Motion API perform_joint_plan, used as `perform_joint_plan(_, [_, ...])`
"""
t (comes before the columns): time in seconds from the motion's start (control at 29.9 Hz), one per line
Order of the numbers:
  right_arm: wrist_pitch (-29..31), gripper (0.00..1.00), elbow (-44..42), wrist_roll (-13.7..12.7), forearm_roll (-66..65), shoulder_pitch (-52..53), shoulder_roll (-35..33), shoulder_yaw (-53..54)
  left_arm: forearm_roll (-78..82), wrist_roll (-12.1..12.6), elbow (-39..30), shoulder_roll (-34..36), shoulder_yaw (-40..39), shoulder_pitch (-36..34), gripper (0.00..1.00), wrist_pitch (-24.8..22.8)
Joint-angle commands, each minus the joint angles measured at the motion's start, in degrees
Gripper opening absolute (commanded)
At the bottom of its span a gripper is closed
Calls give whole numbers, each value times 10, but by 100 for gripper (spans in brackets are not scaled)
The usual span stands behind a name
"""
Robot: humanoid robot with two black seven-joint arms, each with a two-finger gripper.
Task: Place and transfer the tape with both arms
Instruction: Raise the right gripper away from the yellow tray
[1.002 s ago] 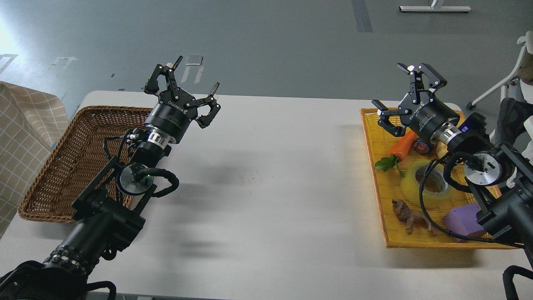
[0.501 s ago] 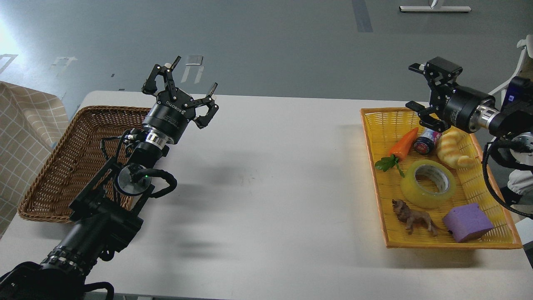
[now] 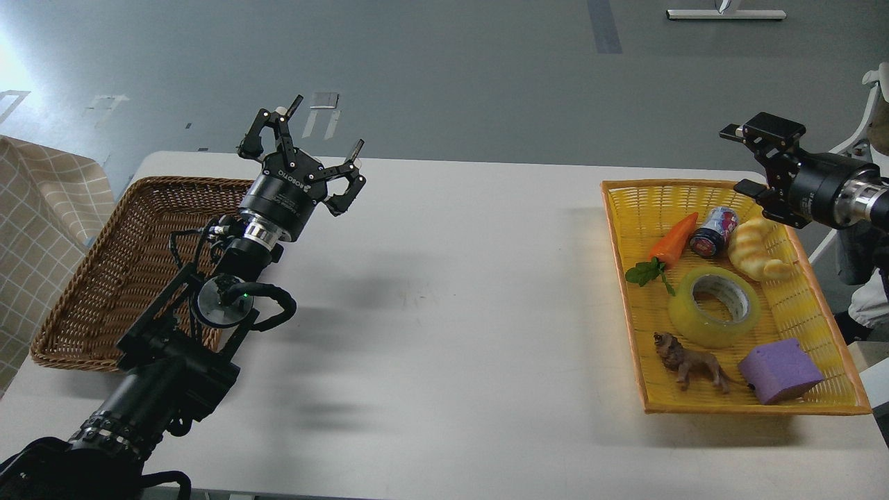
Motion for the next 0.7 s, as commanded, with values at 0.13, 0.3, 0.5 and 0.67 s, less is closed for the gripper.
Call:
perform_joint_plan(0.13, [0,100,35,3,3,-13,-29,1,0,0,0,0,0,0,98,0])
perform_joint_plan(0.3, [0,100,88,7,3,-19,-57,4,-1,-1,0,0,-1,0,98,0])
perform_joint_plan(0.5, [0,100,132,9,1,-27,-84,6,-1,-1,0,0,-1,0,98,0])
perform_joint_plan(0.67, [0,100,135,3,-5,-43,-87,1,-1,-1,0,0,-1,0,98,0])
